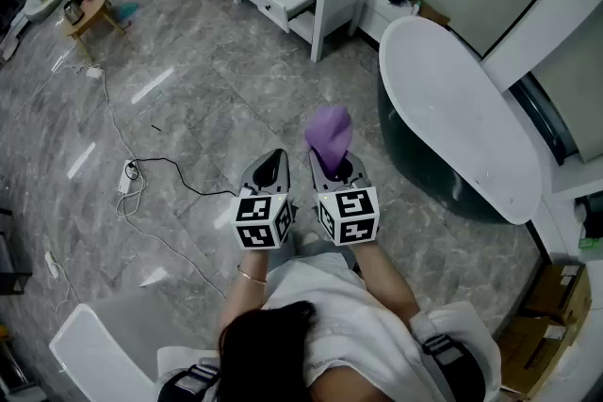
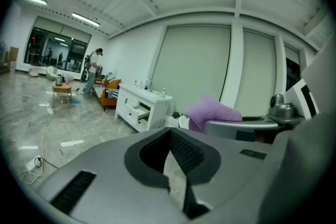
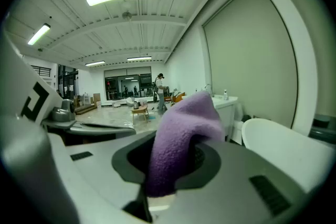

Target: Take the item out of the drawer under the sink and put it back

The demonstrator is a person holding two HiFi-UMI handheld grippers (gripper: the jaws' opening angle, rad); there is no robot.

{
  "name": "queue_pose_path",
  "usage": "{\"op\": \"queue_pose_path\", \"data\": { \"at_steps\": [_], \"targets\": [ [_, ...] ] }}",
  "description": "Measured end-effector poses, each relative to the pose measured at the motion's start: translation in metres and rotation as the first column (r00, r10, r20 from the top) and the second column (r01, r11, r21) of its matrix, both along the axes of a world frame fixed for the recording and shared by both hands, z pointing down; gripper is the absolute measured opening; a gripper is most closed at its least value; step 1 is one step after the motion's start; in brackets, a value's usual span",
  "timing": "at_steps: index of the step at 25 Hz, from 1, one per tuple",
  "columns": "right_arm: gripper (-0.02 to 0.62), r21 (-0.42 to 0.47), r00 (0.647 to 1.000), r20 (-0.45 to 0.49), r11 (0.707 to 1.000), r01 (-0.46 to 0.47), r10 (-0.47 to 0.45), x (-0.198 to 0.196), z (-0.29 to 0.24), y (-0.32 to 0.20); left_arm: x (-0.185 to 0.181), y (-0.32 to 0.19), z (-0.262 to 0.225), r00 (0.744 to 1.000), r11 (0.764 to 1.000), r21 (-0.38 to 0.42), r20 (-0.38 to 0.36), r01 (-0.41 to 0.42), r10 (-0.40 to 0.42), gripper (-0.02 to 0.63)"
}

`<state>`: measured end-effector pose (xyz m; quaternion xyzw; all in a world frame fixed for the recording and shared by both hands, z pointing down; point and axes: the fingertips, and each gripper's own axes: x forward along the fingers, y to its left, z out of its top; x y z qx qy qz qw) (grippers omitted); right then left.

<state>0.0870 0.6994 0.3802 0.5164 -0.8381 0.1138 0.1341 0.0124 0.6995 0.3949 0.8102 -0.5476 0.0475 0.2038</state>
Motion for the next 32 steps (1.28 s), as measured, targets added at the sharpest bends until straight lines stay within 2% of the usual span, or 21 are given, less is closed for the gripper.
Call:
{"op": "queue_pose_path", "data": {
  "at_steps": [9, 16, 24, 32],
  "targets": [
    [0.094, -0.017, 1.0, 0.001, 1.0, 0.005, -0.005, -0.005, 0.005, -0.009, -0.002, -0.012, -0.002, 1.0, 1.0, 0.009, 0.006, -0.003, 0.002, 0.005],
    [0.095, -0.07, 0.999, 0.033, 0.997, 0.016, -0.013, -0.016, 0.013, -0.028, -0.009, -0.034, 0.001, 1.0, 1.0, -0.003, 0.008, -0.014, 0.014, 0.005],
    [0.095, -0.082, 0.999, 0.04, 0.997, -0.013, 0.016, -0.033, 0.013, -0.072, -0.024, -0.083, -0.001, 0.999, 0.999, 0.001, 0.002, -0.053, 0.053, 0.005],
    [0.095, -0.074, 1.0, 0.014, 0.997, -0.013, 0.014, -0.073, 0.016, -0.116, -0.058, -0.137, 0.0, 0.996, 0.996, 0.016, 0.016, -0.086, 0.086, 0.005]
  ]
}}
